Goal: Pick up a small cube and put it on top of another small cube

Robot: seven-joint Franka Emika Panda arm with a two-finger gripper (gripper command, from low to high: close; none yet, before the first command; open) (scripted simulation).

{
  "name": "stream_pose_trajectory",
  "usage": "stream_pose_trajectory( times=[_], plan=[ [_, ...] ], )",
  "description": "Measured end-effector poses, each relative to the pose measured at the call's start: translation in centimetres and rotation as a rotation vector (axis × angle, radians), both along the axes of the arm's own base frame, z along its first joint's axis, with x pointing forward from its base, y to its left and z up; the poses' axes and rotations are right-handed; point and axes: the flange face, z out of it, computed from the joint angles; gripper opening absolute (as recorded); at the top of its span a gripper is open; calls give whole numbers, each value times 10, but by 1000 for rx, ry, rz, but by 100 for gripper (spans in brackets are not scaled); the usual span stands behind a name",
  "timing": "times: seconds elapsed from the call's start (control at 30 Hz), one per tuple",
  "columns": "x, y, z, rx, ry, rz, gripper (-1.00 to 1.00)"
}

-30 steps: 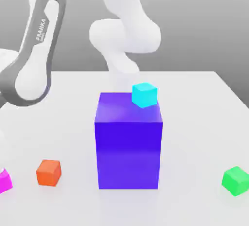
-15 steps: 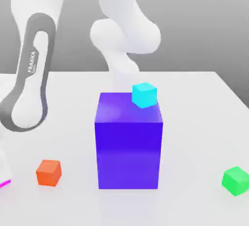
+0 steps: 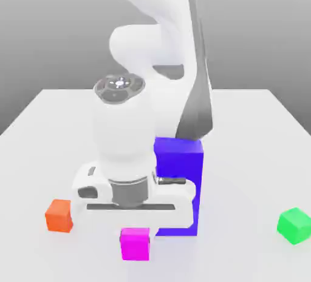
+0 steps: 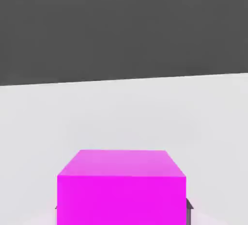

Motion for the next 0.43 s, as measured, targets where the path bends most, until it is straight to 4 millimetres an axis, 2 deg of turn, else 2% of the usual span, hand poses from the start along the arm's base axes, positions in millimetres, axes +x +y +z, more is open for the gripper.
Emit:
stream_pose_trajectory(
  times=[0.1, 0.2, 0.27, 0.3, 0.33, 0.43],
  plan=[
    [-19, 75, 7, -4, -6, 190, -100],
    [-49, 149, 11, -12, -16, 391, -100],
    [-70, 199, 1, -20, -23, 527, -100],
    [-81, 225, -10, -24, -27, 596, -100],
    [-93, 249, -26, -27, -31, 665, 100],
    [-93, 249, -26, -27, -31, 665, 100]
  ],
)
